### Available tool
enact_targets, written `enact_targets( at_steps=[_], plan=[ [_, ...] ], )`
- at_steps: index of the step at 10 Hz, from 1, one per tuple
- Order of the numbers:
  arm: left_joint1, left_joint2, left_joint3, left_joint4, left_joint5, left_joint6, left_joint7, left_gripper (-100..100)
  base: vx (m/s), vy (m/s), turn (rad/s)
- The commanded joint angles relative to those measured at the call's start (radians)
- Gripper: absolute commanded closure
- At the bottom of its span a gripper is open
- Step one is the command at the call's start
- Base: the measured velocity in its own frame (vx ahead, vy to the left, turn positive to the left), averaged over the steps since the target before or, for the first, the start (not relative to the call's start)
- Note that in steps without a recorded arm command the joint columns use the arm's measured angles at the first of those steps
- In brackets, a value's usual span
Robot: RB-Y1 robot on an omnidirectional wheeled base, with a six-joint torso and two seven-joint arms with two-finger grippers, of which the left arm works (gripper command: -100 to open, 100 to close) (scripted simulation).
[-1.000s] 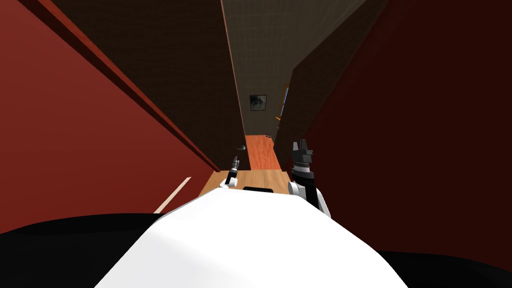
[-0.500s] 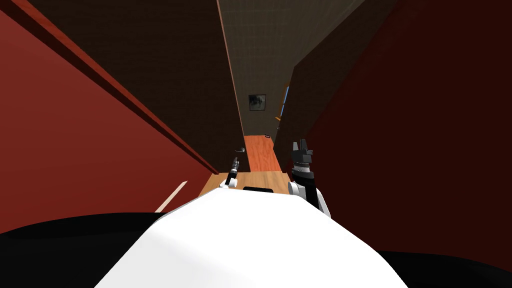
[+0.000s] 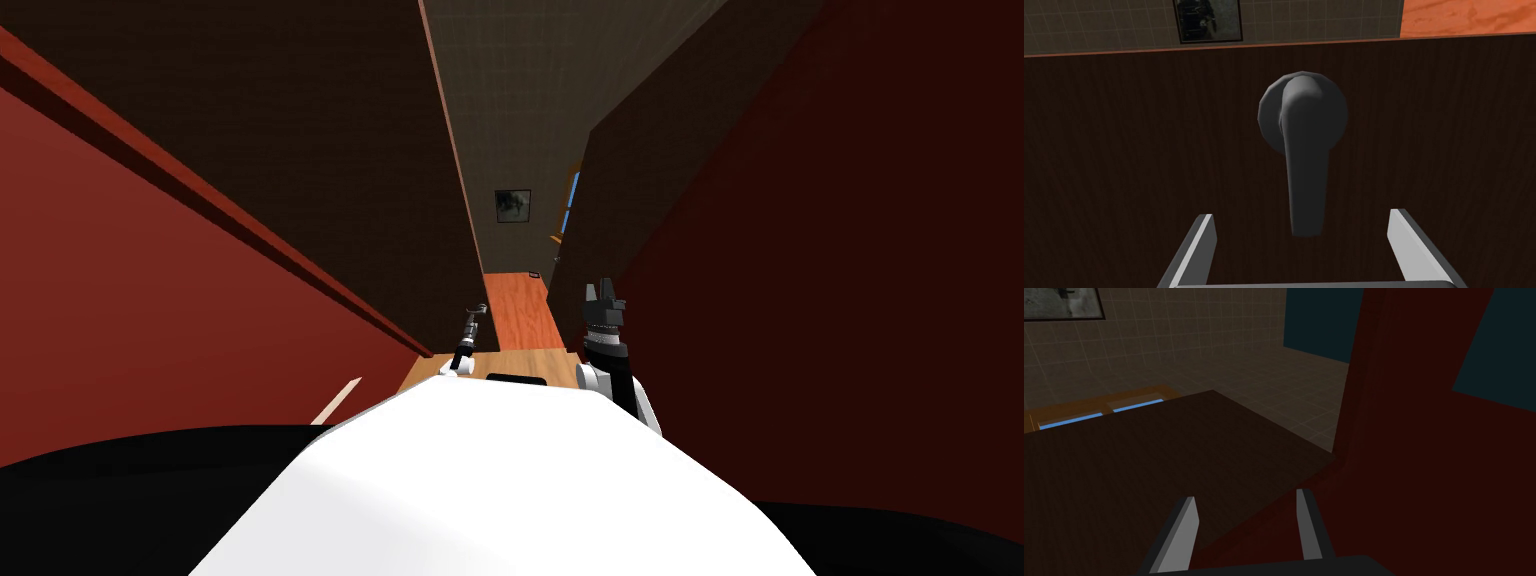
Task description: Push the door open
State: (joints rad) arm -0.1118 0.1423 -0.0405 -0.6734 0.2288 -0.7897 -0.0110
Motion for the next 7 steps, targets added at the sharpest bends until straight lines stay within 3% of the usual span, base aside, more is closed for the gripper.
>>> enact_targets(
  at_steps=[1,5,6,7],
  plan=[
    [-0.002,-0.001,0.004,0.005,0.001,-0.002,-0.002,-100,0.196,0.009,-0.026],
    [-0.005,-0.002,0.009,0.011,0.002,-0.004,-0.003,-100,0.157,0.027,-0.019],
    [-0.005,-0.002,0.009,0.011,0.002,-0.004,-0.003,100,-0.008,0.0,0.005],
    [-0.005,-0.002,0.009,0.011,0.002,-0.004,-0.003,100,-0.023,-0.002,-0.006]
  ],
)
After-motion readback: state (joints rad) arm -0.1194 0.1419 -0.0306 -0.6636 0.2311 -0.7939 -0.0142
